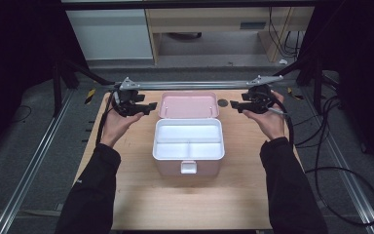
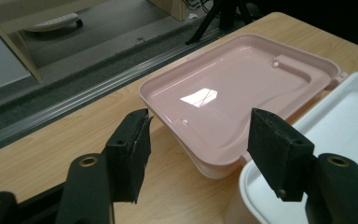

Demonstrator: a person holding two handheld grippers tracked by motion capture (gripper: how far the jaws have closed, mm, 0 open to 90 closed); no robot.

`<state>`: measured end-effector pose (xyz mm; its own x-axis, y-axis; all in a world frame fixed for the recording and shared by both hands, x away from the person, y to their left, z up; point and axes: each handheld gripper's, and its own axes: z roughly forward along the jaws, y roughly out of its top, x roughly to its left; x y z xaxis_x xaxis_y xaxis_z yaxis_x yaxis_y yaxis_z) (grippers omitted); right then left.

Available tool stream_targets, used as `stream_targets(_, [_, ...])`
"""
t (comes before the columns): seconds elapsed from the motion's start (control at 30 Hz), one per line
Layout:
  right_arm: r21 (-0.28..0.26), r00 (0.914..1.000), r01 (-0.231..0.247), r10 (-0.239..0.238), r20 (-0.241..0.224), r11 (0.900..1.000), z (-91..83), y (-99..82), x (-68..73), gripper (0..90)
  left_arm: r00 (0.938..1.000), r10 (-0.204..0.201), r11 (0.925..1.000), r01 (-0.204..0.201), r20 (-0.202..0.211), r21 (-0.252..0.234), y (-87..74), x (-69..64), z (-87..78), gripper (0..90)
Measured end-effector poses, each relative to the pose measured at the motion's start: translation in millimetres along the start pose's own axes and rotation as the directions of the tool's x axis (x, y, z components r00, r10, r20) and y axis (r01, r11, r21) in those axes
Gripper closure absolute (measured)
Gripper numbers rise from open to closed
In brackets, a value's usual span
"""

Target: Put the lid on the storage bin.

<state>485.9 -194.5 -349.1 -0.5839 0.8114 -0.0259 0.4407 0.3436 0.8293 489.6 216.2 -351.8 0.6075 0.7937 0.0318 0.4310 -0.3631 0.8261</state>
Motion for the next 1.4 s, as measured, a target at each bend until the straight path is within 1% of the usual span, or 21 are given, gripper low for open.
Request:
stream_targets(0.03, [-0.003, 0.9999, -0.01, 0.01, -0.004, 0.9999, 2.3, 2.6, -1.7, 43.4, 1.0, -0.004, 1.0, 0.004, -0.006, 0.001, 0.4, 1.8, 3.0, 39.2])
stream_targets(0.07, [-0.024, 0.9999, -0.016, 0.016, -0.003, 0.9996, 6.3, 7.5, -4.6, 42.3, 0.9999, -0.01, 0.9999, 0.011, -0.013, 0.005, 0.9, 3.6, 5.8, 39.1])
stream_targets(0.13, [-0.035, 0.9999, -0.017, 0.017, -0.004, 0.9993, 7.9, 9.2, -5.6, 42.1, 0.9998, -0.012, 0.9999, 0.012, -0.018, 0.01, 2.6, 5.9, 11.9, 38.7])
stream_targets(0.17, [-0.067, 0.9994, -0.034, 0.034, 0.002, 0.9972, 10.8, 10.9, -6.5, 42.9, 0.9997, -0.013, 0.9998, 0.013, -0.022, 0.013, 3.2, 6.3, 13.6, 38.3])
stream_targets(0.23, [-0.091, 0.9978, -0.064, 0.062, -0.022, 0.9938, 16.5, 11.6, -8.4, 42.2, 0.9997, -0.018, 0.9997, 0.018, -0.019, 0.015, 4.6, 6.9, 18.8, 38.3])
stream_targets(0.27, [-0.09, 0.9978, -0.064, 0.063, -0.021, 0.9939, 24.7, 12.1, -9.5, 42.4, 0.9996, -0.014, 0.9997, 0.015, -0.024, 0.021, 5.3, 7.0, 21.3, 38.3])
stream_targets(0.33, [-0.09, 0.9981, -0.061, 0.06, -0.016, 0.994, 28.0, 12.2, -9.7, 43.1, 0.9995, -0.008, 0.9999, 0.009, -0.03, 0.012, 5.1, 7.1, 27.2, 38.4])
stream_targets(0.37, [-0.094, 0.9981, -0.06, 0.059, -0.015, 0.9937, 33.3, 11.6, -9.8, 44.0, 0.9996, -0.013, 0.9998, 0.013, -0.025, 0.012, 4.5, 7.6, 30.9, 38.3])
stream_targets(0.4, [-0.094, 0.9971, -0.074, 0.072, -0.022, 0.9928, 42.8, 9.3, -9.8, 44.1, 0.9995, -0.015, 0.9997, 0.015, -0.026, 0.016, 3.5, 8.3, 34.9, 38.0])
stream_targets(0.43, [-0.094, 0.9971, -0.074, 0.072, -0.022, 0.9928, 42.8, 9.3, -9.8, 44.1, 0.9994, -0.02, 0.9995, 0.021, -0.027, 0.024, 2.1, 8.9, 39.6, 38.0])
stream_targets(0.47, [-0.087, 0.9967, -0.079, 0.077, -0.025, 0.993, 47.9, 7.5, -9.5, 44.3, 0.9992, -0.025, 0.9991, 0.026, -0.03, 0.033, 0.4, 9.7, 44.2, 37.7])
stream_targets(0.57, [-0.058, 0.9959, -0.087, 0.086, -0.03, 0.9945, 62.6, 0.5, -6.9, 45.6, 0.9988, -0.045, 0.9971, 0.046, -0.021, 0.061, -5.6, 11.5, 58.1, 38.0])
stream_targets(0.6, [-0.039, 0.9964, -0.08, 0.078, -0.032, 0.9961, 68.8, -2.1, -5.7, 45.5, 0.9987, -0.048, 0.9966, 0.049, -0.018, 0.067, -6.8, 12.0, 61.1, 38.3])
stream_targets(0.67, [-0.017, 0.9966, -0.076, 0.076, -0.032, 0.9969, 76.3, -4.9, -3.0, 45.2, 0.9979, -0.065, 0.9945, 0.065, -0.008, 0.082, -10.1, 12.7, 69.1, 38.4])
stream_targets(0.8, [-0.002, 0.9951, -0.085, 0.085, -0.052, 0.9964, 91.0, -8.6, 3.1, 45.7, 0.998, -0.063, 0.9911, 0.063, -0.006, 0.117, -15.4, 11.7, 81.8, 38.5])
stream_targets(0.97, [0.037, 0.9934, -0.091, 0.094, -0.066, 0.9951, 106.9, -13.8, 7.7, 46.0, 0.9983, -0.058, 0.9868, 0.056, 0.006, 0.152, -20.1, 9.0, 91.7, 39.1])
stream_targets(1.07, [0.055, 0.9931, -0.09, 0.094, -0.071, 0.9944, 112.5, -17.3, 9.0, 45.7, 0.9983, -0.058, 0.9851, 0.056, 0.011, 0.163, -22.1, 8.6, 95.9, 39.6])
stream_targets(1.13, [0.069, 0.9911, -0.102, 0.107, -0.079, 0.9925, 117.1, -20.6, 8.7, 45.4, 0.9984, -0.055, 0.9829, 0.052, 0.012, 0.177, -23.7, 8.5, 98.7, 39.6])
stream_targets(1.2, [0.076, 0.9902, -0.106, 0.112, -0.083, 0.9915, 119.1, -22.1, 8.7, 45.3, 0.9977, -0.064, 0.9824, 0.059, 0.022, 0.177, -25.0, 8.0, 100.9, 39.6])
stream_targets(1.3, [0.083, 0.9886, -0.115, 0.122, -0.088, 0.9899, 121.5, -23.7, 8.5, 44.0, 0.997, -0.073, 0.9834, 0.068, 0.026, 0.168, -25.4, 7.3, 103.2, 40.2])
stream_targets(1.4, [0.104, 0.9874, -0.121, 0.131, -0.09, 0.9872, 124.5, -26.2, 7.6, 44.0, 0.9952, -0.093, 0.9824, 0.086, 0.03, 0.165, -25.1, 6.5, 105.5, 40.7])
